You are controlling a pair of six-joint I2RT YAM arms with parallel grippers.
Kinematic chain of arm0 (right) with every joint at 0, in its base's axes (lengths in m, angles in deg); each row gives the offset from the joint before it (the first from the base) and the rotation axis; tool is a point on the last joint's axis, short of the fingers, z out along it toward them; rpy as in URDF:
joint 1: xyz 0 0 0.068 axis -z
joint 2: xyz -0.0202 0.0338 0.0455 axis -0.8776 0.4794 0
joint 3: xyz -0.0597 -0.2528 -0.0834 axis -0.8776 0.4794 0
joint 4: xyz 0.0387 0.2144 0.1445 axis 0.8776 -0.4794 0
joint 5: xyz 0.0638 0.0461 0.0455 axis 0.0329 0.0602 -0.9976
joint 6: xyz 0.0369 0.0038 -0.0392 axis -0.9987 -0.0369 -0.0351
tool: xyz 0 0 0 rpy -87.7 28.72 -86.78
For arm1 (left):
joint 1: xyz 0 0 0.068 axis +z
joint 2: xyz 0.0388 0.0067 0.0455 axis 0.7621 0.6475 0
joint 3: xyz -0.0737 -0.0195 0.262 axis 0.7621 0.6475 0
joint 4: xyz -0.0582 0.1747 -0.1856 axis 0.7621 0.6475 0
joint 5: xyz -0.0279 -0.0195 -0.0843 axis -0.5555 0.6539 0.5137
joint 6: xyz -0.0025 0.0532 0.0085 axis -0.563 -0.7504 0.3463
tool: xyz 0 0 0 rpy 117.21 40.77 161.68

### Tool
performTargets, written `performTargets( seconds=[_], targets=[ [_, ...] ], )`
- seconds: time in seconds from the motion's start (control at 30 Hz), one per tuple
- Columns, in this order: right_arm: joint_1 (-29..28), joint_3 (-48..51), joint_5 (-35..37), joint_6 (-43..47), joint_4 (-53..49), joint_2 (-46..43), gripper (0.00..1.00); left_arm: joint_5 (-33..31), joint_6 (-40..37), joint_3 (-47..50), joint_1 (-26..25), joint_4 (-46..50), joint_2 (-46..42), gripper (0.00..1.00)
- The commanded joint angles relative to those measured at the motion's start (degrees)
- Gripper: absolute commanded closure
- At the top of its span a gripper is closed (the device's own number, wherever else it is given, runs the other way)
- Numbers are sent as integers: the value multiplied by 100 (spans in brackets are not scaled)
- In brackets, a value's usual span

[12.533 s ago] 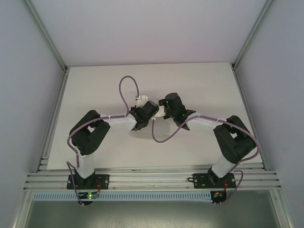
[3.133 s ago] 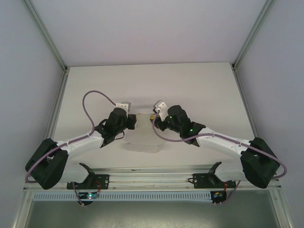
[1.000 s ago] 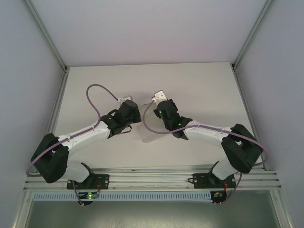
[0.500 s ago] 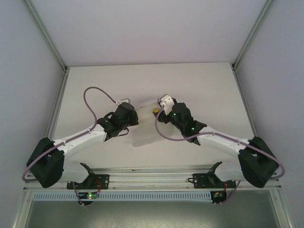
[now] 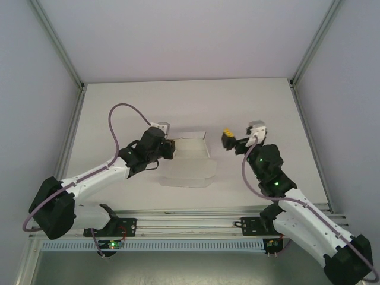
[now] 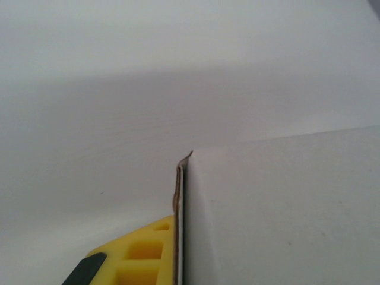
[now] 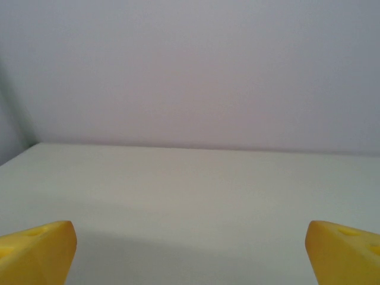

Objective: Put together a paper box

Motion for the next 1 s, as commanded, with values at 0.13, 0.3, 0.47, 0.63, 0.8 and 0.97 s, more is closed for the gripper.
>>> performTargets(
  seconds=[0.13,0.3,0.47,0.63,0.8,0.97],
  targets=[
    [699,-308,-1923,-770,-631,950,2,947,-904,-164,27,-468,24,100],
    [513,-618,-2961,-729,-352,1791,2,861,-967,-471,30,-304,359,100],
    [379,-752,-4039,-851,63,2351,2,355,-805,-570,27,-448,496,99],
    [254,-860,-4694,-1133,457,2717,2,-1032,-448,-876,-99,-110,702,100],
    [141,-924,-4984,-1489,925,3060,2,-2690,-394,-1247,-613,360,908,100],
    [87,-979,-5249,-1759,1351,3294,2,-3717,-62,-1497,-822,826,1115,100]
  ],
)
